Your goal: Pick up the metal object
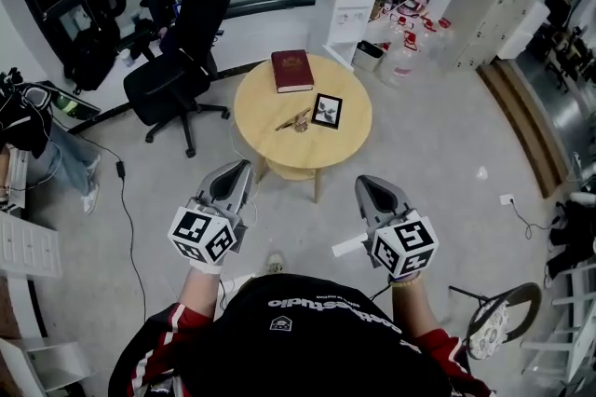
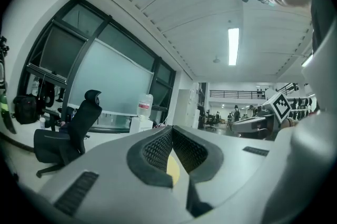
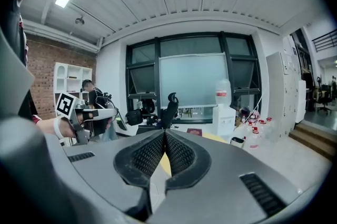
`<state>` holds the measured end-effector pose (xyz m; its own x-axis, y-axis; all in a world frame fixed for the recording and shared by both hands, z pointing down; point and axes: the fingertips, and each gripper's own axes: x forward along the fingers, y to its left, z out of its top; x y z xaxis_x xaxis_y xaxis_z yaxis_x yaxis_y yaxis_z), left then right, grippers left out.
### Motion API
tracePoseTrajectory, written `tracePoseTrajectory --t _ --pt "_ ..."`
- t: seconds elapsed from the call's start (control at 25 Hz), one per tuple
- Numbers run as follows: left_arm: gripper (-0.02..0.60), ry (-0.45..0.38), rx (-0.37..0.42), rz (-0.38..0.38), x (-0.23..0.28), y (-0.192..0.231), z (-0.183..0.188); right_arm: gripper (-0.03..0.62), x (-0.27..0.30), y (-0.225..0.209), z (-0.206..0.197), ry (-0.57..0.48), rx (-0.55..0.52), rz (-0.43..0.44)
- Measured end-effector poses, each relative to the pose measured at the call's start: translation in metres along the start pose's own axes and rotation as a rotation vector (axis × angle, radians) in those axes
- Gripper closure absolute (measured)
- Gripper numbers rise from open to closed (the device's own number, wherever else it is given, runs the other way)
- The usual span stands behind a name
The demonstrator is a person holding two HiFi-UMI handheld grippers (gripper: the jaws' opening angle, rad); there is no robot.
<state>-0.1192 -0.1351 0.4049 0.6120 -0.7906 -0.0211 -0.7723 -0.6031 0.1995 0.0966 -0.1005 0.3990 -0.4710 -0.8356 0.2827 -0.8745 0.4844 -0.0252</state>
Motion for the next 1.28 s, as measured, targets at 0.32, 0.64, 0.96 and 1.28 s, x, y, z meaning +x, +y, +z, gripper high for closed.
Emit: tracePoseTrajectory --t 0.32,0.64,0.96,1.28 --pt "0.565 0.006 -0.005 -0.031 0.042 0.050 0.006 0.565 0.052 -0.013 0.010 0.027 -0.011 -0.030" --pt "0.565 -0.004 0.000 -0.085 0.078 0.076 0.019 0.565 0.084 -0.024 0.028 0.022 -0.017 -0.066" --pt "0.565 0.002 -0.021 -0.081 0.083 0.102 0.009 0.565 0.115 -0.023 0.027 0.037 -0.032 -0.060" --pt "0.565 -0.008 -0.025 -0.047 0.085 0.116 0.010 0.565 0.135 -0.024 0.030 0.055 -0.065 -0.019"
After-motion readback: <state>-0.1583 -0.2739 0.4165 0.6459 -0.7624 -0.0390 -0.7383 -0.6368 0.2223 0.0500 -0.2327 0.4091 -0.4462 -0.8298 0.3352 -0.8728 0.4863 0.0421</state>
